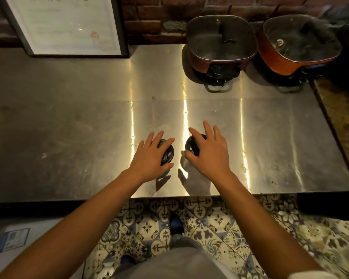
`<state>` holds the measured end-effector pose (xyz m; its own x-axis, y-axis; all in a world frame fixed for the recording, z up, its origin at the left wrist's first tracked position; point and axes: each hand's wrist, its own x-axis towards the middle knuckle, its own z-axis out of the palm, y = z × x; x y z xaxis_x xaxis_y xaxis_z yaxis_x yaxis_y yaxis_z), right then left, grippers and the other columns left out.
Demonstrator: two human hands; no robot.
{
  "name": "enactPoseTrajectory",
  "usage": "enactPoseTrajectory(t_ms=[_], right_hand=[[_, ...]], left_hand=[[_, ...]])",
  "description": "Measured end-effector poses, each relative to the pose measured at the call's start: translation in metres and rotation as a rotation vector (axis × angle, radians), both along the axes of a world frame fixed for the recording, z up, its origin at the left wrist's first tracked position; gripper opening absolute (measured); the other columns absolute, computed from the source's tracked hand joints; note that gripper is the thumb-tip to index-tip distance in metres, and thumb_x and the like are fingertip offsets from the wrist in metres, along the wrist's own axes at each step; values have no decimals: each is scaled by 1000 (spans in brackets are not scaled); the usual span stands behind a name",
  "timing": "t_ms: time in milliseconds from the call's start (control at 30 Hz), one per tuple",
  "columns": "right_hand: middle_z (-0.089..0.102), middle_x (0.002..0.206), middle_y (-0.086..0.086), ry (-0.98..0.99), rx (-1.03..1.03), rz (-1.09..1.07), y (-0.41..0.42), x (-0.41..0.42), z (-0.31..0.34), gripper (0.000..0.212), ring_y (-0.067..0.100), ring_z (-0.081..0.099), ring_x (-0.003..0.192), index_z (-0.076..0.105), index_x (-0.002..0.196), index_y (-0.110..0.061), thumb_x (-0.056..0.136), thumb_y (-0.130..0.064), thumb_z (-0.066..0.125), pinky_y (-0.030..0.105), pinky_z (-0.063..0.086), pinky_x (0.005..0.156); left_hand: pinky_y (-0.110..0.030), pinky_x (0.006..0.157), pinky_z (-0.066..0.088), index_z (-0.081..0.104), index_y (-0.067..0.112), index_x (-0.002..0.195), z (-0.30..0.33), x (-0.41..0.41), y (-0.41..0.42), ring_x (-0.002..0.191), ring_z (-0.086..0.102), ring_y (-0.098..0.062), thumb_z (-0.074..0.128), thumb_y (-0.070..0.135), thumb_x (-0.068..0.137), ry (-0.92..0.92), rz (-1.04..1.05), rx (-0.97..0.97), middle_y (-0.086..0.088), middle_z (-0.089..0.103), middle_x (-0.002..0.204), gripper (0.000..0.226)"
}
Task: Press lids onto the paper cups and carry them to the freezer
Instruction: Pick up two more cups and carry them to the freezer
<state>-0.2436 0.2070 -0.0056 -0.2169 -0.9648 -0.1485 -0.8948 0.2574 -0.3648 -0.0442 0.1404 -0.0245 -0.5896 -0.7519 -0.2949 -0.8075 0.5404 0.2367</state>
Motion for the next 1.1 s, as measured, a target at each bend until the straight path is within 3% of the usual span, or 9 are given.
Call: enactPoseTrajectory(t_ms=[133, 300, 400, 667, 1100], right_hand=[[14, 173, 8, -16, 82, 2, -5, -5, -13, 74, 40, 8, 159, 40, 154, -38, 87, -51, 68, 60, 19, 124], [26, 168, 6, -78, 79, 3, -7, -8, -18, 76, 35, 30, 150, 41, 152, -38, 84, -36, 76, 55, 46, 109], [31, 166, 6, -96, 55, -26, -10, -11, -14, 75, 35, 37, 145, 42, 151, -37, 85, -35, 76, 50, 53, 101], [35, 163, 5, -108, -139, 42, -30, 10, 37, 79, 32, 40, 142, 36, 156, -38, 87, -46, 74, 47, 50, 106], [43, 158, -1, -167, -396, 190, -5, 94, 119, 77, 25, 43, 141, 38, 155, -41, 88, -59, 72, 44, 50, 109]], left_hand=[[-53, 121, 26, 16, 37, 161, -1, -7, -1, 158, 9, -36, 61, 54, 94, 3, 15, 5, -5, 5, 173, 83], [-47, 108, 44, 20, 34, 161, 2, -12, -9, 148, 27, -35, 64, 47, 93, 24, 56, 15, -6, 16, 170, 82], [-46, 102, 49, 26, 37, 159, 8, -7, -10, 144, 34, -34, 66, 45, 90, 28, 95, 7, -3, 23, 168, 80], [-50, 104, 52, 27, 41, 155, 52, 36, -2, 143, 36, -28, 66, 53, 88, 162, 306, -101, 2, 31, 163, 78], [-50, 106, 49, 25, 40, 158, 137, 121, 44, 142, 37, -28, 69, 51, 88, 303, 388, -358, 2, 29, 163, 83]])
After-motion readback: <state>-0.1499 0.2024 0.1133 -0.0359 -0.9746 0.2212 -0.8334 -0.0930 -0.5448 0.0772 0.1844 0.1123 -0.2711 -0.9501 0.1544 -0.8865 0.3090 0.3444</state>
